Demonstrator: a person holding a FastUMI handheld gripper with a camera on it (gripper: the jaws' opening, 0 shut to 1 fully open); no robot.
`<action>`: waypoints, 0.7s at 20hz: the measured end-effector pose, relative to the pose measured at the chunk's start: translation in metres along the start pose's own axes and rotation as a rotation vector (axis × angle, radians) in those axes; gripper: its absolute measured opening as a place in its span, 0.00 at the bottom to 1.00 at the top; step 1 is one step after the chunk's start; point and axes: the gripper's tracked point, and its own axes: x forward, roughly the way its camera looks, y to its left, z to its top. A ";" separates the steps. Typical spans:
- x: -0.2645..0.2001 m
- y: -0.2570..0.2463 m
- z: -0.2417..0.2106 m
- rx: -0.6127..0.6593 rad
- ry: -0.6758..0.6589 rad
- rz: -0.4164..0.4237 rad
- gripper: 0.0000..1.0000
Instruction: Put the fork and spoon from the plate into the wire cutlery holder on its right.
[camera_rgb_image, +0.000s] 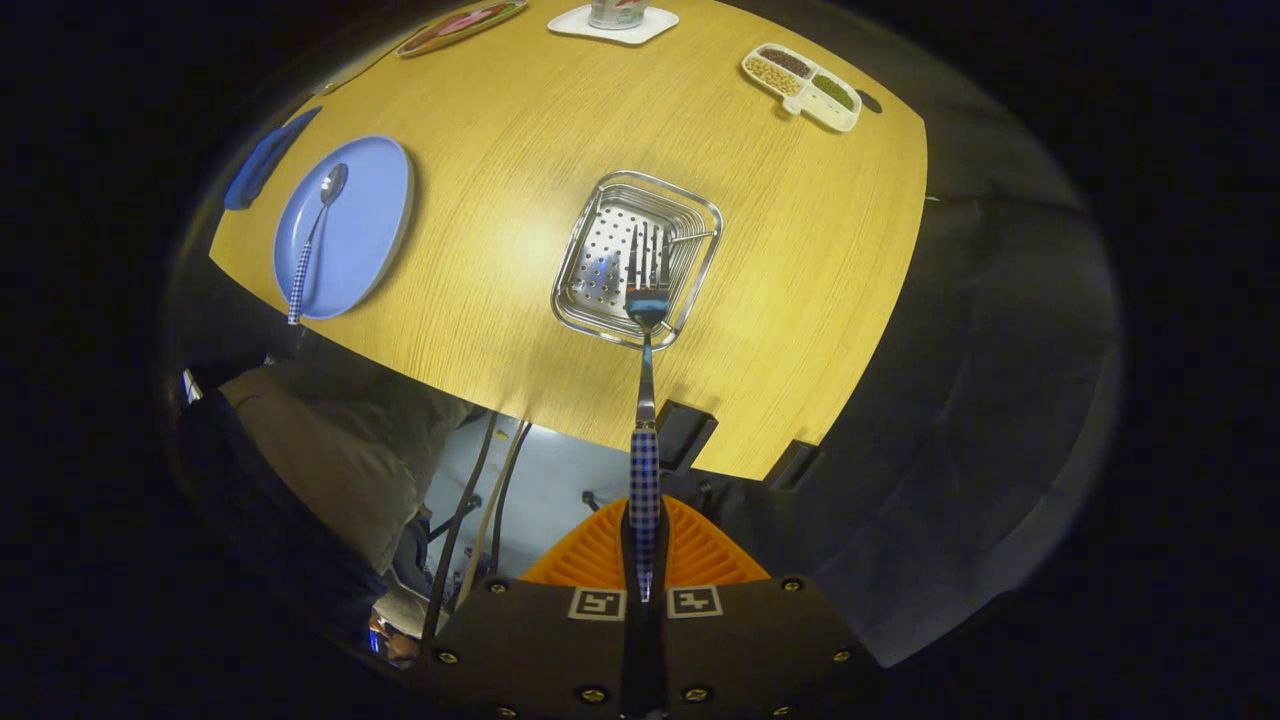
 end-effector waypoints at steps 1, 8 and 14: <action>0.002 -0.001 0.004 -0.017 0.015 -0.002 0.01; 0.018 -0.007 0.039 -0.083 0.144 0.000 0.01; 0.030 -0.013 0.062 -0.078 0.200 0.014 0.07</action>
